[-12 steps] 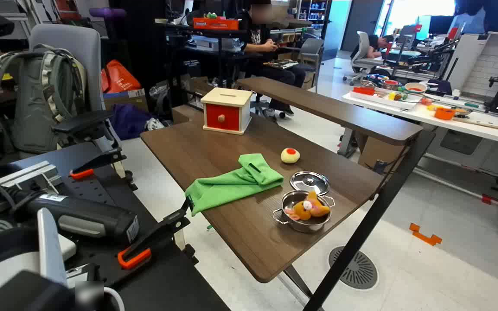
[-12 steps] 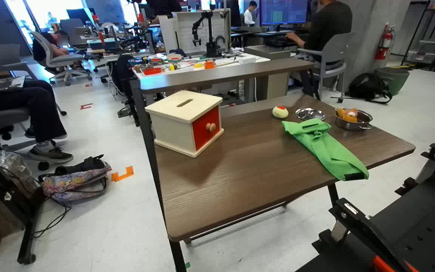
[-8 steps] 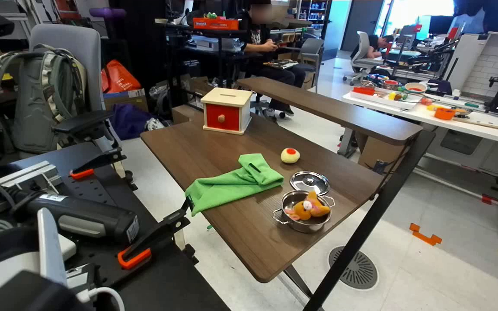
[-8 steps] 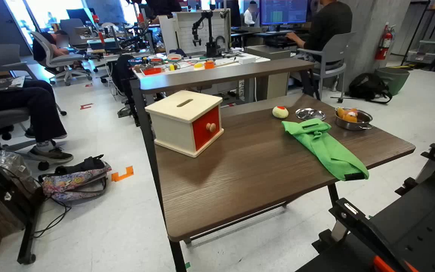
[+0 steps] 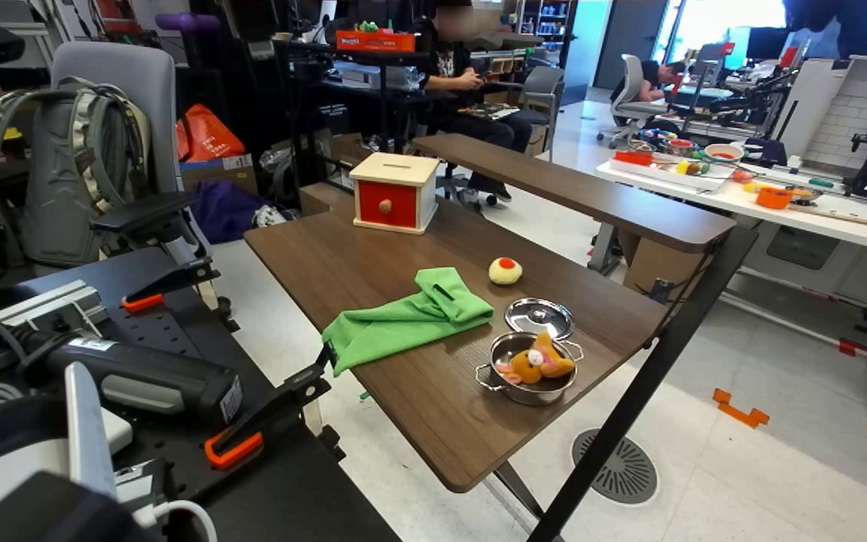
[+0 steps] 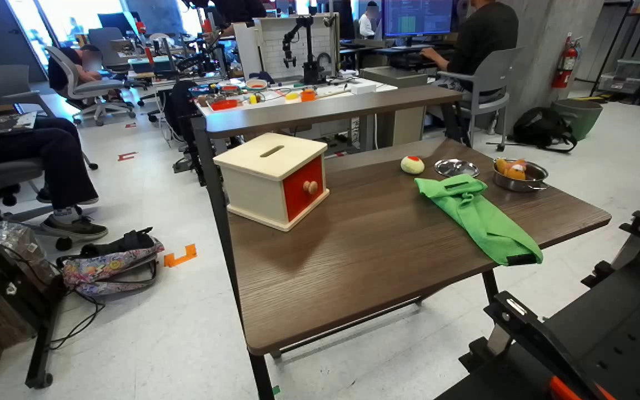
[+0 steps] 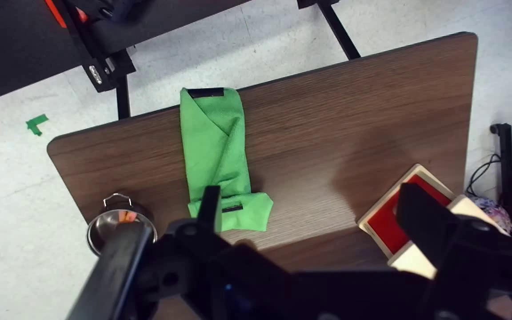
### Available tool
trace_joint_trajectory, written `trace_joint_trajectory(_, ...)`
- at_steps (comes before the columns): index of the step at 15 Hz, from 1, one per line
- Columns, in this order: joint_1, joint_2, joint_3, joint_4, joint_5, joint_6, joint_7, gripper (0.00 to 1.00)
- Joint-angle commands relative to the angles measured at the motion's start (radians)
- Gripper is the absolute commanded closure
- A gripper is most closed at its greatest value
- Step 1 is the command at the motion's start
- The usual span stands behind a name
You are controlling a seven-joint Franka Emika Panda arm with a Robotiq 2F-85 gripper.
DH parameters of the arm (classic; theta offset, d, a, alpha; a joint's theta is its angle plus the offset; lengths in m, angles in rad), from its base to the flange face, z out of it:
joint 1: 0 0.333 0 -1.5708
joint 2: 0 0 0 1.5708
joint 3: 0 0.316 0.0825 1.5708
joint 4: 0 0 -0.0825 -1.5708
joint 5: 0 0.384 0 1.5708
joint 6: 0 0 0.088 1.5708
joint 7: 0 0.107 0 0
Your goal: Fold the green towel
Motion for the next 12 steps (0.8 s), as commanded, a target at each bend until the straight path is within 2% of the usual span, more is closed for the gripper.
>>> trace_joint_trajectory(1, -0.011, 0.21, -0.053, 0.07, 0.046, 0.078, -0.063, 0.0)
trace_joint_trajectory(4, -0.016, 0.365, -0.092, 0.123, 0.102, 0.123, -0.11, 0.0)
trace_joint_trajectory(7, -0.031, 0.487, -0.092, 0.18, 0.158, 0.13, -0.129, 0.0)
trace_joint_trajectory(8, -0.036, 0.404, -0.08, 0.123, 0.11, 0.116, -0.098, 0.0)
trace_joint_trajectory(12, -0.044, 0.491, -0.078, 0.174, 0.122, 0.119, -0.101, 0.0)
